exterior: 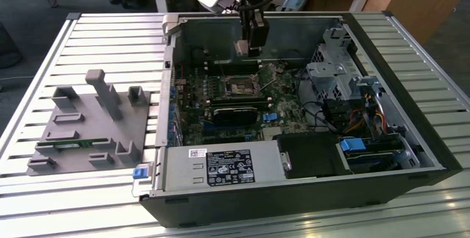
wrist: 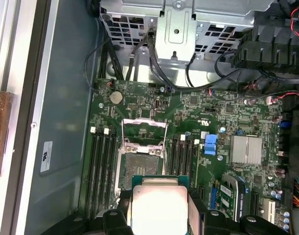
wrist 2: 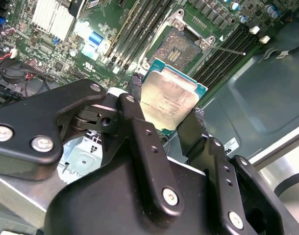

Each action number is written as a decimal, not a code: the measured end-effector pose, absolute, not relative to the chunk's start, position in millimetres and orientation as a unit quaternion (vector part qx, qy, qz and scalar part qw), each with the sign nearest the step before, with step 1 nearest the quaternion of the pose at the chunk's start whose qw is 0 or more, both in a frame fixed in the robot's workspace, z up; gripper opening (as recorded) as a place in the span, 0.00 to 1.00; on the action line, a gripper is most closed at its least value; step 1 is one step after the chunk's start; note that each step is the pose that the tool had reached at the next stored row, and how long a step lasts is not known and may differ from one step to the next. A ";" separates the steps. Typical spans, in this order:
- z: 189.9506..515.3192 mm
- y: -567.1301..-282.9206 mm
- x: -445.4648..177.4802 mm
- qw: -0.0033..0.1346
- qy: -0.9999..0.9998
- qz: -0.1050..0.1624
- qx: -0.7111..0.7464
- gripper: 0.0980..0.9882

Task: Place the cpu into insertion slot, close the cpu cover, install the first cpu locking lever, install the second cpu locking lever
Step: 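Place the cpu into insertion slot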

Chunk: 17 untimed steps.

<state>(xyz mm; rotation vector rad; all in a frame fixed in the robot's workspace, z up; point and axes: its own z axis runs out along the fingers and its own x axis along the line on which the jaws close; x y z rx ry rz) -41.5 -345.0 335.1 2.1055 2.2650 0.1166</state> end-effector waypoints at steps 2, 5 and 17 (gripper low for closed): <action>334.6 -345.0 -41.5 0.023 0.732 0.038 0.680 0.50; 333.9 -345.0 -41.5 0.023 0.732 0.038 0.680 0.50; 330.4 -344.9 -41.5 0.023 0.732 0.038 0.680 0.50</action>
